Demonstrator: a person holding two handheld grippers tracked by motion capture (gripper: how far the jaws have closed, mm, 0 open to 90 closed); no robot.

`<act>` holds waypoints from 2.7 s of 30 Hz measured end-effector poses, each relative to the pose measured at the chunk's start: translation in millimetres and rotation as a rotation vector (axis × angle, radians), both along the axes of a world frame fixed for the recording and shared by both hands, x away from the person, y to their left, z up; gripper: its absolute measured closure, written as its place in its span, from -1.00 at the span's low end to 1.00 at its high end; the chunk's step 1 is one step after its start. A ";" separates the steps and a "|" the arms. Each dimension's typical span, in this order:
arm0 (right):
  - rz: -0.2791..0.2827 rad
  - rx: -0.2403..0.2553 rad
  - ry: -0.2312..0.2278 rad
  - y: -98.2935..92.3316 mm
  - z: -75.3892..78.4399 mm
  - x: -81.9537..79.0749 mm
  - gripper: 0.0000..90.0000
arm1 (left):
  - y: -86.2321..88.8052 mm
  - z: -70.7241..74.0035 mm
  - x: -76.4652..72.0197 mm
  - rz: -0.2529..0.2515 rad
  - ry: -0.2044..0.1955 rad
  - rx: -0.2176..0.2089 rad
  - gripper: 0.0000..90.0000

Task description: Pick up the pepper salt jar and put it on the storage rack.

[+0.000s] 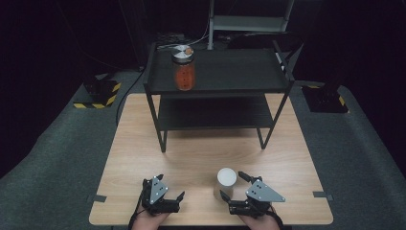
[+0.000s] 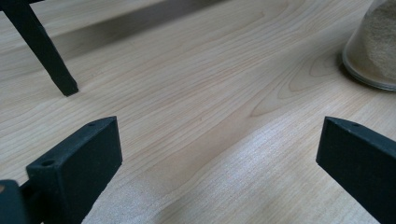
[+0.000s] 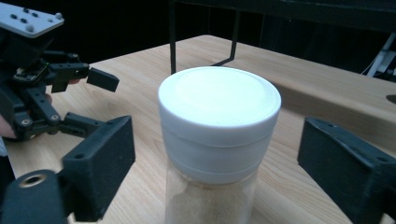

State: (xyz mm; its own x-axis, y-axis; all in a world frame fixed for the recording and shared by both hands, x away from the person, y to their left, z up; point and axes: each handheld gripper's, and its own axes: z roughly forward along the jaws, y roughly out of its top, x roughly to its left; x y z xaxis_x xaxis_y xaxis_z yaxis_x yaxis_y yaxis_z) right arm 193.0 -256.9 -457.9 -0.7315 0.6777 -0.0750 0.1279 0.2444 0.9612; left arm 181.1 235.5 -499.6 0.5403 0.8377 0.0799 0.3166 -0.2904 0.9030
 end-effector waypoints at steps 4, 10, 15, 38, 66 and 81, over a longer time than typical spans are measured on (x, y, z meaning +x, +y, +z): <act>0.028 0.016 0.028 0.7 -2.4 11.0 -0.56 | 0.4 -0.3 -0.1 -0.002 -0.001 -0.003 -0.99; 0.036 0.042 0.040 3.5 -6.9 18.5 -0.39 | 0.4 -0.1 -0.1 -0.002 0.000 -0.002 -0.99; 0.038 0.058 0.051 2.7 -10.9 23.3 -0.28 | 1.0 -0.3 0.0 -0.002 0.000 -0.003 -0.99; -0.001 0.072 0.027 -5.9 -2.7 14.6 -0.26 | -0.2 0.7 0.3 -0.006 0.002 0.007 -0.99; -0.115 0.148 -0.049 -48.2 59.9 5.3 -0.27 | 5.4 2.0 4.3 -0.015 0.027 -0.013 -0.99; -0.113 0.159 -0.119 -49.7 97.7 11.6 -0.26 | 8.1 0.5 3.9 -0.019 0.024 -0.030 -0.99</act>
State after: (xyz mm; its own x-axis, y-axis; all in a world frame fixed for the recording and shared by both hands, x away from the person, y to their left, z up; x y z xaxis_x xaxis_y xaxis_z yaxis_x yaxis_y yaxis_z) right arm 204.6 -306.6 -360.2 -0.6426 0.7650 -0.0422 0.0294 0.0796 0.9964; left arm 185.0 243.6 -499.1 0.5575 0.8292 0.0411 0.3335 -0.2690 0.9036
